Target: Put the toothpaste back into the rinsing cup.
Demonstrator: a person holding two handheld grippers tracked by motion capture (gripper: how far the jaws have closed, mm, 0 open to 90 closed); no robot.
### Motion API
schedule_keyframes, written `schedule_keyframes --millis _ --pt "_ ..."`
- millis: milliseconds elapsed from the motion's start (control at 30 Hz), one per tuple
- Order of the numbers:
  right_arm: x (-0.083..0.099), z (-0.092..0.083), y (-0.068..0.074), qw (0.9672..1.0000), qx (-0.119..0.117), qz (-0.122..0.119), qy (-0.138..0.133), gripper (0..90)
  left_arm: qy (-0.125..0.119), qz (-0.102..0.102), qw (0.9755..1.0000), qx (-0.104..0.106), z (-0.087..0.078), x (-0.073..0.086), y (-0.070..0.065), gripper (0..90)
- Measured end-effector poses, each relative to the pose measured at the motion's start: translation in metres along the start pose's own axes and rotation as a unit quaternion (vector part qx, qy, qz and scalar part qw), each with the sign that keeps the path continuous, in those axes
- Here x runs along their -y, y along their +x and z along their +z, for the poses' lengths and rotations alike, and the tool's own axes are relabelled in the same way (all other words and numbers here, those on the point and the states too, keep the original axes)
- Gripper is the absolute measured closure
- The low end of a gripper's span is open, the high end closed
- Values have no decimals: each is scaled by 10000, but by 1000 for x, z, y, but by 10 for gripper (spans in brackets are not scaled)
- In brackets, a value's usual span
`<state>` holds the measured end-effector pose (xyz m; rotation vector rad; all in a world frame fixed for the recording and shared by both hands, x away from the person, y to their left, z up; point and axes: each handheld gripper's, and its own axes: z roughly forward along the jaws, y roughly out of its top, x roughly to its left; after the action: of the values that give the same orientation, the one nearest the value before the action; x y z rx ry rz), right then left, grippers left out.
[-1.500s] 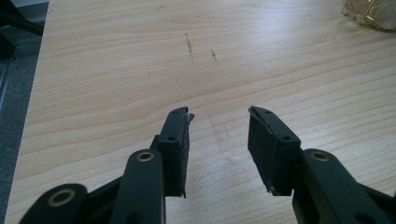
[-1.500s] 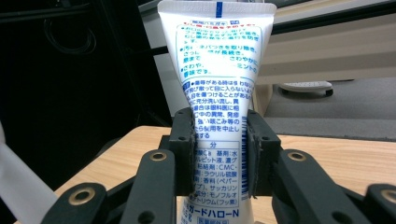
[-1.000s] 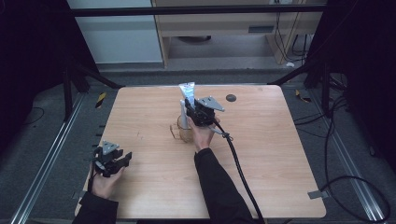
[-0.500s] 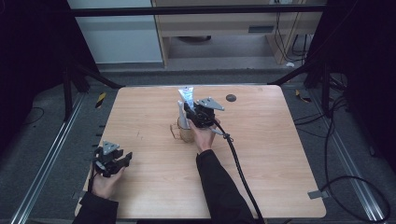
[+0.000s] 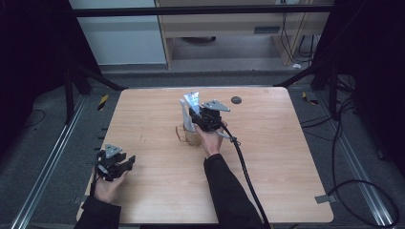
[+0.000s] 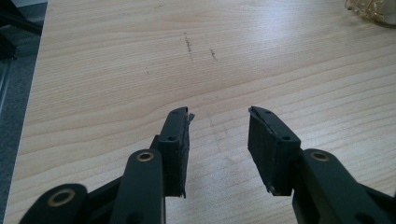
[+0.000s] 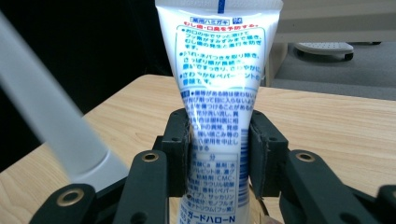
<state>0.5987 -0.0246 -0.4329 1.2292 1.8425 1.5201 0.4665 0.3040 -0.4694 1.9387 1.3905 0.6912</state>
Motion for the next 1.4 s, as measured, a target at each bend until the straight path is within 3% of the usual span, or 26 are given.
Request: schedule_keyframes --millis 367,600,867,967,1067,1400 --pt "8 -3 -6 9990 73 -182 390 598 12 -2 10000 -4 1 0 0 574" --pt "8 -6 -2 9976 39 -405 552 559 9 -2 10000 -5 0 0 0 574" --pt "6 -15 4 9955 161 -738 564 428 -1 -2 10000 -8 0 0 -1 575" --pt "7 -24 2 9964 154 -722 420 445 6 20 10000 -4 0 0 -1 574" --pt "7 -37 1 9974 113 -649 285 371 6 19 10000 -8 0 0 -1 574" --pt "23 -86 -12 9950 208 -748 628 219 9 68 10000 -8 1 0 -4 572"
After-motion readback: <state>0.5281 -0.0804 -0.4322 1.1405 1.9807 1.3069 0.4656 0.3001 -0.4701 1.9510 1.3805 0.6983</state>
